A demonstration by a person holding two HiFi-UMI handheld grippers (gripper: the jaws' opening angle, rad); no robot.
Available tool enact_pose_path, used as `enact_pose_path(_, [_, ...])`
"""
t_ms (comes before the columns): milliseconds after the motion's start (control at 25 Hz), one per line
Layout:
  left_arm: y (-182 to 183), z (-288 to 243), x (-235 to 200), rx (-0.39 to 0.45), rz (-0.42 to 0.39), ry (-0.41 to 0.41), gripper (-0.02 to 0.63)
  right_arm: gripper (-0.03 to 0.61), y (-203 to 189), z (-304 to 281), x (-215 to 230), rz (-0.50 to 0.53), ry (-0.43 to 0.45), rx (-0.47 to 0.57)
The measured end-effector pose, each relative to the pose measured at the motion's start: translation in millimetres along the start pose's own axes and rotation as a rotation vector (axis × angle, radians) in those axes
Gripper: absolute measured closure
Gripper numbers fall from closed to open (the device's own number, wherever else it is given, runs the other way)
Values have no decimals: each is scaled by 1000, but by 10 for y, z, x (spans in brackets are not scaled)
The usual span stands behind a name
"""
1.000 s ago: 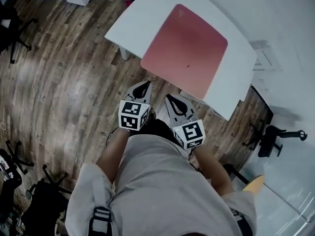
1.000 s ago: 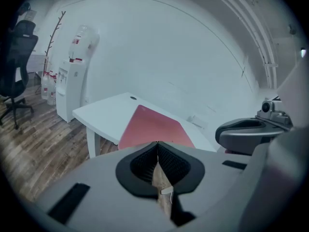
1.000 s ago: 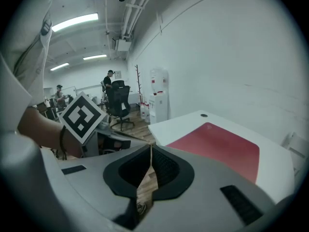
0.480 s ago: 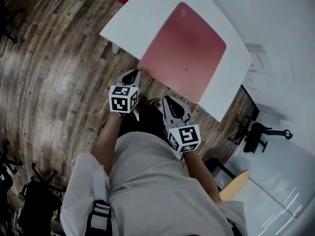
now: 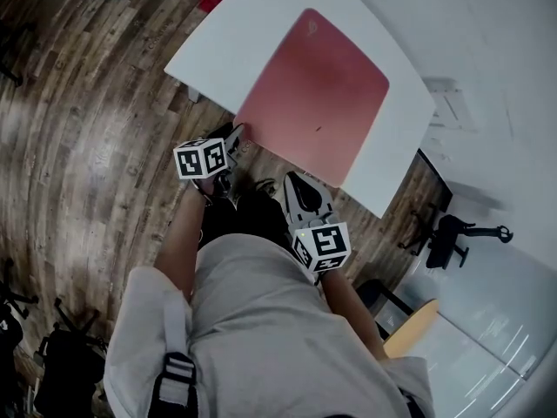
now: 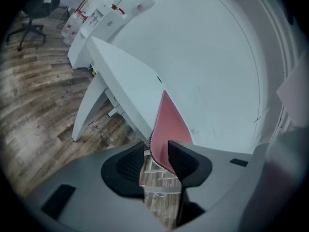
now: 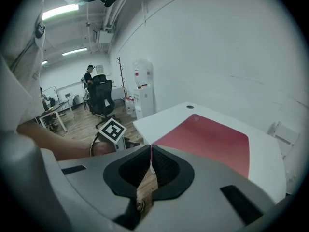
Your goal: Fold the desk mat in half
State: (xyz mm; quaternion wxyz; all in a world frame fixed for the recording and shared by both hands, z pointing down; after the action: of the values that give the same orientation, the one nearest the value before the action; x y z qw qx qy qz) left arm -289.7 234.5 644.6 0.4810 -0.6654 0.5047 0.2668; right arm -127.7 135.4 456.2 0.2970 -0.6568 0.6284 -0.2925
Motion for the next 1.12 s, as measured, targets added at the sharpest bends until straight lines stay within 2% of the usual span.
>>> enact_pose_path(80, [10,-47,3,-5,36,-29,468,535,-18,-5,38,-4,-6,-2])
enact_pose_path(120, [17,-50,12,-5,29,-25,469,535,-27,-6,48,-4,-9,-2])
enact_pose_path(200, [36,-31,34,-8,-49,21,469,535,-39,-13,62,-4,-16,1])
enact_pose_path(280, [70,-11,66,-18,-167,85,479,535,-35,-40,80,-7,-26,6])
enact_pose_path(360, [114,12,116,-15,-271,136,521,537,-19,-71,98,-7,-33,9])
enact_pose_path(480, [177,18,233,-14,-419,181,557,537,4,-95,140,-16,-42,10])
enact_pose_path(600, [178,-48,363,-50,-627,214,565,537,-6,-92,204,-37,-60,16])
enact_pose_path(880, [-58,-290,738,-205,-1095,231,572,537,-109,11,447,-117,-123,40])
enact_pose_path(1120, [-249,-478,908,-344,-1383,197,572,537,-233,97,556,-207,-186,62])
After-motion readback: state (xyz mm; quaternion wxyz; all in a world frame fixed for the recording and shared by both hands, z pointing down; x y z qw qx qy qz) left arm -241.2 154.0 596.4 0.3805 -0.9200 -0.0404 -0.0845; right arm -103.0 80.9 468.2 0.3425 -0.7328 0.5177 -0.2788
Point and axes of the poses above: the fingertips, and each gripper's own axes: z backward along the fingers, x to its right, y out of its top, the point moved 8 cm from there along z, backward along the fingers, and after that the axes turned 3 degrees about -y, right-handed, at the moved point
